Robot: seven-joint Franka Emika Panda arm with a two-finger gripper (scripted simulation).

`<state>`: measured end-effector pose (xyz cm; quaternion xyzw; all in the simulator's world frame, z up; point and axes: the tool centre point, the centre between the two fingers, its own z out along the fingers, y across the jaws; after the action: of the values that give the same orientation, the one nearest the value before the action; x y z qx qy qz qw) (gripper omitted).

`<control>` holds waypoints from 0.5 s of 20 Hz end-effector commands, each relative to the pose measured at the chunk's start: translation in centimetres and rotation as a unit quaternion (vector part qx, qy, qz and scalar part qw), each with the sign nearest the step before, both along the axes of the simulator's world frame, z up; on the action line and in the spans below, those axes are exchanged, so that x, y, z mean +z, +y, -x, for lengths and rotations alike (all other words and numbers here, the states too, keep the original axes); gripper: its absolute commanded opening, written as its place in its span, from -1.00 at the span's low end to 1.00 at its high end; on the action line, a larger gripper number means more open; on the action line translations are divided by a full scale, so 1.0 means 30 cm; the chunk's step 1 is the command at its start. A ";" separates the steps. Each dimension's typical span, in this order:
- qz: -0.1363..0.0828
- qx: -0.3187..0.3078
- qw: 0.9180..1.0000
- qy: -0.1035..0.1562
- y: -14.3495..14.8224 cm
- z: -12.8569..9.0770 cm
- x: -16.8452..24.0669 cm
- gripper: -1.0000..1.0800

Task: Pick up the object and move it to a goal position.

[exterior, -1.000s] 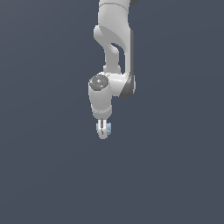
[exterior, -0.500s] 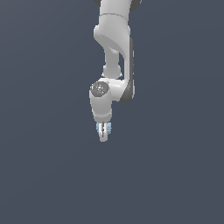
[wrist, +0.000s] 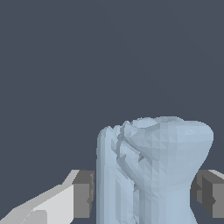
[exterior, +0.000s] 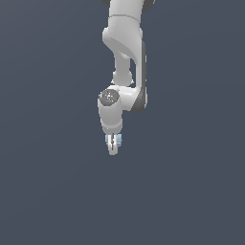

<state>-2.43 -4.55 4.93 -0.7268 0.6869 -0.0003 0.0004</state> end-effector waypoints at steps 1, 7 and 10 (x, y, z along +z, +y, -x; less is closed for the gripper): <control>0.000 0.000 1.000 0.000 0.000 -0.001 0.003 -1.00; 0.000 0.000 1.000 0.000 0.005 -0.022 0.059 -1.00; 0.001 0.000 1.000 0.000 0.010 -0.042 0.111 -1.00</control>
<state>-1.50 -4.32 7.44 -0.7266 0.6871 0.0000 -0.0003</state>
